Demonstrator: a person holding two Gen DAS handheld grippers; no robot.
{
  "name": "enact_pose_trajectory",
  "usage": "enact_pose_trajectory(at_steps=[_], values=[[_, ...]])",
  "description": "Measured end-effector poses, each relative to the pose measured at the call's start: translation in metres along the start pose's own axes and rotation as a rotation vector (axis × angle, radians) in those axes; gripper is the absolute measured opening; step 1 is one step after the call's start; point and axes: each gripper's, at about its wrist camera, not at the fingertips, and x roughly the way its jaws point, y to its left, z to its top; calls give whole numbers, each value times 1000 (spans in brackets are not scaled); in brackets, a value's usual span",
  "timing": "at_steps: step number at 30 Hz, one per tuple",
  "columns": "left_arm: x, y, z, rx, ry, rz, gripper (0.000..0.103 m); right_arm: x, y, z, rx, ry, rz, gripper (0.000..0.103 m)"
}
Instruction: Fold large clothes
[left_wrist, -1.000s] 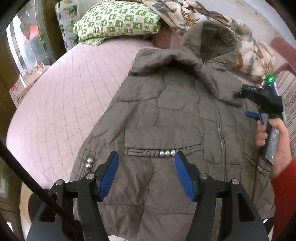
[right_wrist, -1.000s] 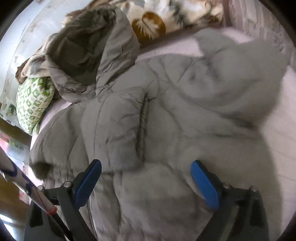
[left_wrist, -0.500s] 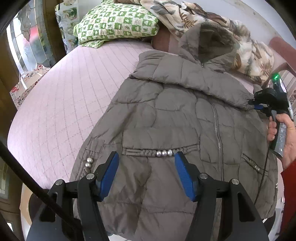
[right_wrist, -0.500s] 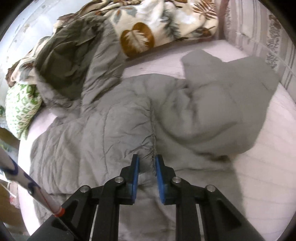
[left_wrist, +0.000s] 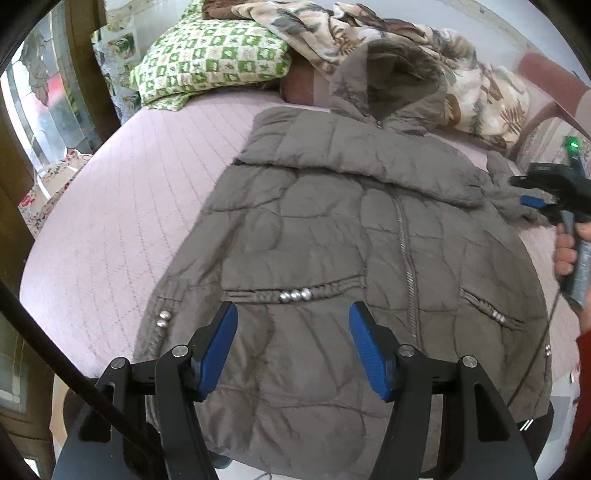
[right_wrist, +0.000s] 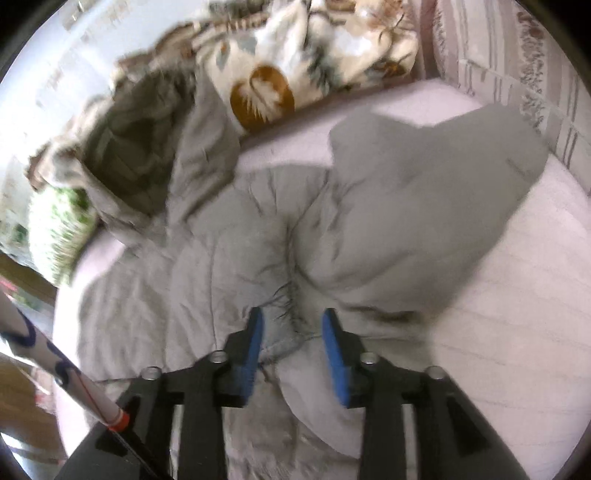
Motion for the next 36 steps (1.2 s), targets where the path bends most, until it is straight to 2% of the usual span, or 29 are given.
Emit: enact_pose_trajectory(at_steps=[3,7,11,13,18,24,25,26,27,28,32,36], values=[[3,-10,-2,18,11,-12,62,-25,-39,1,61,-35,0,47],[6,-22,-5,51,19,-13,62,-33,-115,5,245,-44,-6,54],[13,-28,-2,64,32,3,62,-15,-188,11,482,-32,97,65],[17,-29,0,60,40,10,62,-6,-205,17,548,-47,137,71],[30,-29,5,51,59,35,62,26,-221,46,626,-58,180,71],[43,-30,6,57,88,46,62,59,-239,71,717,-67,121,71],[44,-30,5,58,92,46,62,59,-240,74,728,-74,112,65],[45,-29,5,58,96,45,62,59,-240,77,728,-71,97,53],[46,-28,5,56,97,42,62,60,-239,81,719,-54,72,26],[44,-27,5,53,93,37,62,57,-238,85,708,-49,67,20],[36,-22,5,43,69,20,62,21,-213,99,595,-106,70,14],[23,-13,2,16,46,-3,62,-28,-159,116,445,-165,129,12]])
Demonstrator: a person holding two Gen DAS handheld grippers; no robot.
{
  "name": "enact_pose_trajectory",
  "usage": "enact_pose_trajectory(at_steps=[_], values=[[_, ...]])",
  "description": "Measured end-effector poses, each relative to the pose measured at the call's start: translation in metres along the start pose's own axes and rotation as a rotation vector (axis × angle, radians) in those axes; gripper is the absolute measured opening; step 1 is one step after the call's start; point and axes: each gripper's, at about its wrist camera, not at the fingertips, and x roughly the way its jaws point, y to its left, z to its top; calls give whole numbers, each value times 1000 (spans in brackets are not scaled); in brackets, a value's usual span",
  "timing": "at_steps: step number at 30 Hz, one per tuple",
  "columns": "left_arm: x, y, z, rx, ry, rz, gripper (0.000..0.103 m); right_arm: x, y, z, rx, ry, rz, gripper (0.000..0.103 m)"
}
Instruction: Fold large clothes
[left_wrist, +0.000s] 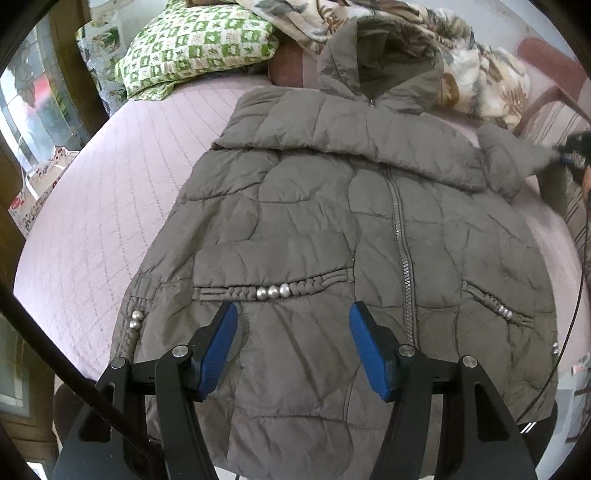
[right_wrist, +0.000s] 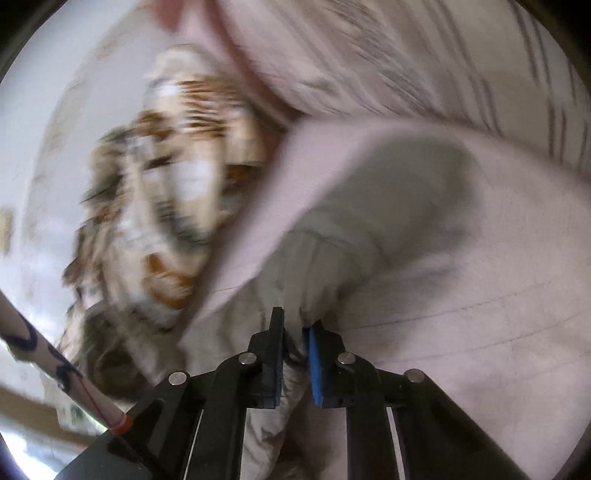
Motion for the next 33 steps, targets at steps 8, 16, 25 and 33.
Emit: enact_pose_trajectory(at_steps=[8,16,25,33], values=[[-33,34,-8,-66,-67,-19,62,-34,174,-80,-449,84,172,12],[-44,73,-15,-135,-81,12,62,53,203,-225,-600,330,125,12],[-50,96,-20,-160,-105,34,62,84,147,-277,-496,450,69,56],[-39,93,-19,-155,-90,3,62,-16,109,-210,-506,242,110,78]])
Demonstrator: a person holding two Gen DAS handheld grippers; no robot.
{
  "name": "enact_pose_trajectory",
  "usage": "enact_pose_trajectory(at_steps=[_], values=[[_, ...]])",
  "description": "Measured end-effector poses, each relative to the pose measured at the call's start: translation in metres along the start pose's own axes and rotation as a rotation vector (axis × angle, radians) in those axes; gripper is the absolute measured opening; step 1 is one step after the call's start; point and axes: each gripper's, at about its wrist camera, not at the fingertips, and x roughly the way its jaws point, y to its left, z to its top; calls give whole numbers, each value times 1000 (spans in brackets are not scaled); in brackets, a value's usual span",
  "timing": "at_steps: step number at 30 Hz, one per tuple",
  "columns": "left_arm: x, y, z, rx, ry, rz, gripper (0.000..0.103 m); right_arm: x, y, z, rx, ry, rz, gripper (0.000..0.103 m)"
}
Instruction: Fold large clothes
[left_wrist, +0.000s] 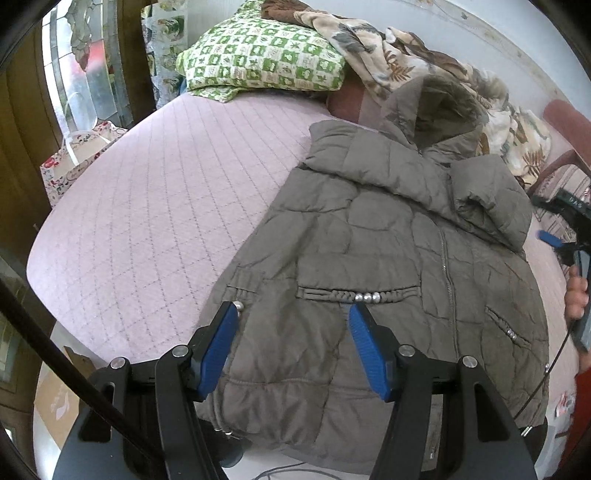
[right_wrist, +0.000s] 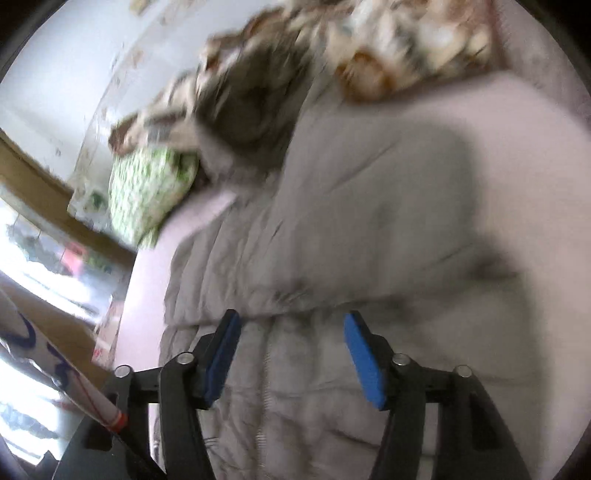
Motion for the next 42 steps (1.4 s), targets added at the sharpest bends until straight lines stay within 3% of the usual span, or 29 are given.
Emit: enact_pose_trajectory(at_steps=[1,3,6,8,9,10,13,17,23,28,30,32,34,37,42], values=[[2,-2,0,6,6,-3,62,-9,-12,9,10,-43,-60,87],[6,-5,-1,12,16,-6,62,-12,-34,25,52,-80,-134,90],[7,-6,-1,15,17,-3,62,11,-70,45,164,-38,-133,90],[7,-4,0,10,5,6,62,25,-80,53,214,-14,-130,85],[7,-1,1,4,-1,9,62,30,-75,57,213,-6,-115,67],[8,1,2,-5,-7,12,62,38,-64,60,201,18,-94,56],[11,10,4,-23,-7,10,62,54,-15,61,116,43,-19,40],[18,20,4,-33,7,6,62,76,64,59,-17,70,57,39],[20,43,9,-55,-3,39,62,140,166,39,-161,155,100,43],[25,58,18,-77,-12,70,62,177,236,-3,-294,280,212,73],[28,58,25,-71,-19,72,62,182,262,-22,-365,350,285,73],[30,53,35,-50,-33,66,62,173,277,-34,-439,349,296,74],[35,47,47,-27,-44,38,63,159,277,-34,-457,316,311,74],[51,34,75,2,-43,-35,67,131,249,-19,-392,238,304,78],[101,-6,134,66,-20,-93,67,108,175,4,-301,145,158,80]])
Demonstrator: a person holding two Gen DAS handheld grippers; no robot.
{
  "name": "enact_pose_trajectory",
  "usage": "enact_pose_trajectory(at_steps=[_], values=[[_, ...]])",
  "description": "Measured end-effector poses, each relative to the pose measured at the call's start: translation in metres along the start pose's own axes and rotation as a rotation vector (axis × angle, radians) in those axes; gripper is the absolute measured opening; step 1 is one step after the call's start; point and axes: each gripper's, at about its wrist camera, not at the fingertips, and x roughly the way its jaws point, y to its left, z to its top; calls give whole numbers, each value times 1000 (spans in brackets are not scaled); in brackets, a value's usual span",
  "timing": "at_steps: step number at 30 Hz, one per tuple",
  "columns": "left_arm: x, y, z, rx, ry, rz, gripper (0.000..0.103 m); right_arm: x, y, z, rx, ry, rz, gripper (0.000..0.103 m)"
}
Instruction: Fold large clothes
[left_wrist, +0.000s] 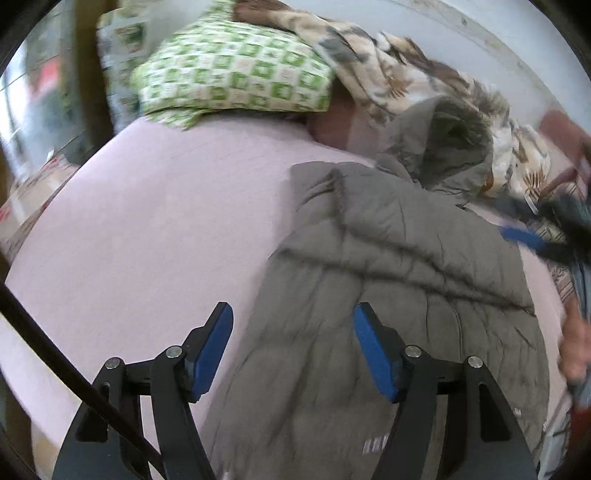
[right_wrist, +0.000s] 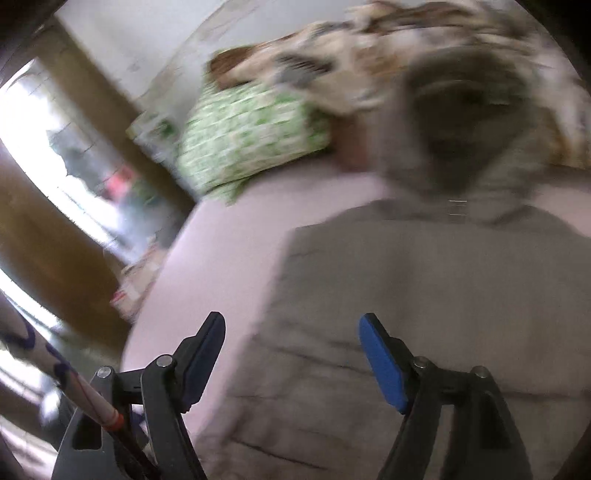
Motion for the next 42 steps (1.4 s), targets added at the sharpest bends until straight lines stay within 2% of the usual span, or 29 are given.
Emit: enact_pose_trajectory(at_steps=[2,6,8,9,10,11,13,15,18,21,23,26,30,34,36,42], values=[[24,-15,23,29,5,-34,67,-7,-35,-9,61,1,-55,80],[78,-40,65,42,74,-53,67,-17,-83,-18,133,-5,-132,80],[106,-45,77,30,124,6,64,-17,-103,-22,165,-8,-166,80],[115,-45,80,16,141,34,60,-23,-117,-23,174,-8,-181,80],[125,-45,81,-3,162,60,52,-21,-123,-23,177,-7,-196,80],[136,-43,82,-34,197,85,50,-18,-131,-23,176,-3,-220,80],[143,-39,82,-78,221,98,51,-10,-140,-25,171,11,-262,80],[139,-39,81,-94,213,120,51,0,-154,-27,193,36,-269,79],[115,-40,74,-58,190,113,50,10,-171,-31,238,55,-265,79],[76,-31,55,-49,151,76,51,4,-160,-26,225,52,-294,80],[53,-24,37,-57,126,60,61,-10,-147,-23,211,30,-255,80],[30,-12,8,-87,70,49,62,-23,-123,-13,186,5,-233,80],[16,-6,-14,-41,-21,91,62,-23,-89,20,135,-23,-274,80],[6,8,-19,-6,-148,126,62,-9,-70,76,170,-70,-329,80],[10,16,-15,-10,-174,131,62,-2,-67,105,201,-104,-341,81],[29,39,-1,-75,-118,63,62,22,-54,201,288,-220,-331,85]])
